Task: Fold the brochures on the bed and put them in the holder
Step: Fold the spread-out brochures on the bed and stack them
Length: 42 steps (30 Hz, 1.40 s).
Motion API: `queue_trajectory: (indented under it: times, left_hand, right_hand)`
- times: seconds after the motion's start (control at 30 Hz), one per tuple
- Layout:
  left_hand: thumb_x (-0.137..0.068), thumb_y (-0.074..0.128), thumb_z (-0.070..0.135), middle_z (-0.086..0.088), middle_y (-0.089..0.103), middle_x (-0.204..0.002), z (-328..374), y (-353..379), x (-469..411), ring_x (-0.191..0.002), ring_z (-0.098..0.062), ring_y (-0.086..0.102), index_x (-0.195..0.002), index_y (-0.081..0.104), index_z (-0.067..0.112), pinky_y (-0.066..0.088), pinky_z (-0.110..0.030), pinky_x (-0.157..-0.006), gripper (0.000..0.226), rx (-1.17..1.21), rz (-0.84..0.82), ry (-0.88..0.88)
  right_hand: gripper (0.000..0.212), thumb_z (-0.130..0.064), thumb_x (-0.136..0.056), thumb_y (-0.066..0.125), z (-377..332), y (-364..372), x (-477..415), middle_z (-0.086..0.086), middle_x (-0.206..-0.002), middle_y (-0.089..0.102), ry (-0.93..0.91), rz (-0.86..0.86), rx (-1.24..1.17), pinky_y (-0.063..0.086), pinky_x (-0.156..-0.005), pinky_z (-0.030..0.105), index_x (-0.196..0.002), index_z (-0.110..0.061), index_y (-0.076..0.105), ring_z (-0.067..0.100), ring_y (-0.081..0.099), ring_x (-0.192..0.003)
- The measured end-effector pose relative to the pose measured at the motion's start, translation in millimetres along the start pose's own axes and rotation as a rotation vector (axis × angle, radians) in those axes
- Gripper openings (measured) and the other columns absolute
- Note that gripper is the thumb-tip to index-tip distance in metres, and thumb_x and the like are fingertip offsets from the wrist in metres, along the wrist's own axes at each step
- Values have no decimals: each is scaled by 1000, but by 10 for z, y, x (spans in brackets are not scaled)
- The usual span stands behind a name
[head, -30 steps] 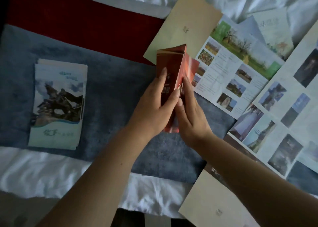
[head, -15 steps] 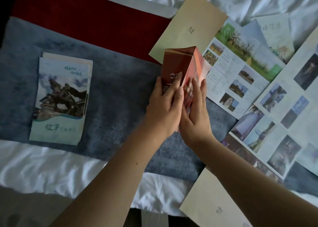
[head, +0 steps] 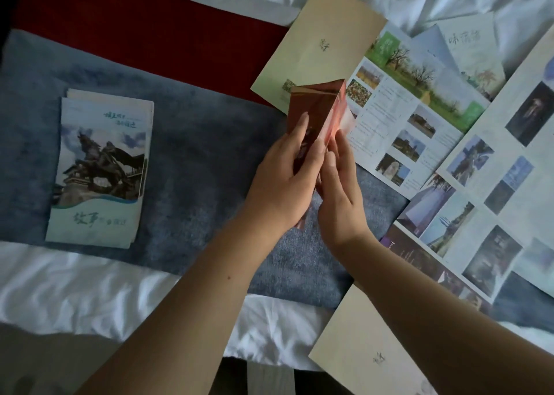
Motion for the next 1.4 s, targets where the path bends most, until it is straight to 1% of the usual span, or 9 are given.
queue_trajectory:
  times: [0.17, 0.37, 0.53, 0.7, 0.83, 0.97, 1.07, 1.23, 1.4]
  left_hand:
    - [-109, 40, 46, 48, 49, -128, 102, -111, 133, -119, 29, 43, -156, 32, 45, 36, 5, -88, 48, 224, -16, 37]
    - [-113, 29, 34, 12, 37, -161, 93, -130, 210, -144, 3, 38, -157, 37, 35, 35, -25, -118, 45, 245, -6, 96]
    - [-107, 27, 53, 10, 9, -171, -48, -101, 246, -155, -5, 17, -147, 37, 60, 22, -22, -120, 42, 93, 25, 23]
    - [-108, 44, 29, -3, 6, -172, -199, -107, 214, -158, -19, 10, -154, 42, 40, 19, -47, -127, 47, -182, 92, 22]
    - [-108, 46, 30, 1, 13, -171, -324, -54, 209, -156, -17, 18, -158, 38, 31, 26, -46, -125, 50, -139, 72, -1]
    - [-109, 35, 41, 13, 35, -162, -194, -61, 187, -147, 0, 34, -160, 31, 33, 35, -35, -122, 52, 204, 4, 80]
    - [-108, 40, 36, 13, 44, -158, -205, -109, 170, -144, 1, 41, -161, 29, 31, 35, -35, -121, 54, 403, -28, 45]
    - [-100, 59, 11, -2, 39, -161, -378, -347, 236, -139, 0, 36, -163, 21, 17, 24, 4, -104, 74, -207, 232, 40]
    - [-97, 61, 12, -13, -1, -172, -522, -358, 264, -157, -30, 15, -165, 6, 16, 28, -28, -114, 87, -547, 240, 55]
  right_hand:
    - [63, -41, -104, 43, -131, 155, 86, -8, -157, 48, -19, -75, -155, 34, -122, 48, -162, -23, 26, 10, 45, -145]
    - [53, -37, -107, 38, -159, 258, 87, -11, -152, 52, -63, -133, -136, 34, -122, 42, -159, -24, 34, 6, 45, -144]
    - [34, -33, -109, 41, -65, 287, 36, -2, -134, 67, -67, -170, -22, 46, -111, 43, -140, -32, 54, 16, 61, -129]
    - [70, -23, -104, 54, 22, 108, -39, -16, -135, 42, -132, -8, 572, 40, -89, -1, -165, -29, 19, -26, 45, -109]
    - [69, -17, -101, 59, -21, 49, -32, -12, -134, 63, -160, -4, 553, 55, -97, 29, -162, -31, 29, -1, 63, -113]
    - [43, -24, -105, 49, -141, 86, 54, -6, -131, 69, -243, -40, 243, 55, -100, 45, -147, -22, 55, 13, 66, -121]
    - [36, -8, -105, 45, -160, 96, 43, 2, -128, 70, -331, -82, 247, 52, -102, 51, -136, -13, 64, 22, 65, -122]
    - [44, -3, -91, 66, 39, 195, -34, 7, -139, 62, -418, -135, 856, 40, -113, 36, -135, -10, 67, 30, 55, -129]
    - [42, -21, -100, 61, 262, 300, -10, 17, -147, 54, -460, -164, 1033, 38, -115, 56, -139, -5, 63, 38, 40, -145]
Point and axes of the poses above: each hand's wrist, its own x-axis away from the middle knuckle, its own y-axis out of the palm, z = x × y, the point moved 5 cm from there along -x, towards the middle knuckle
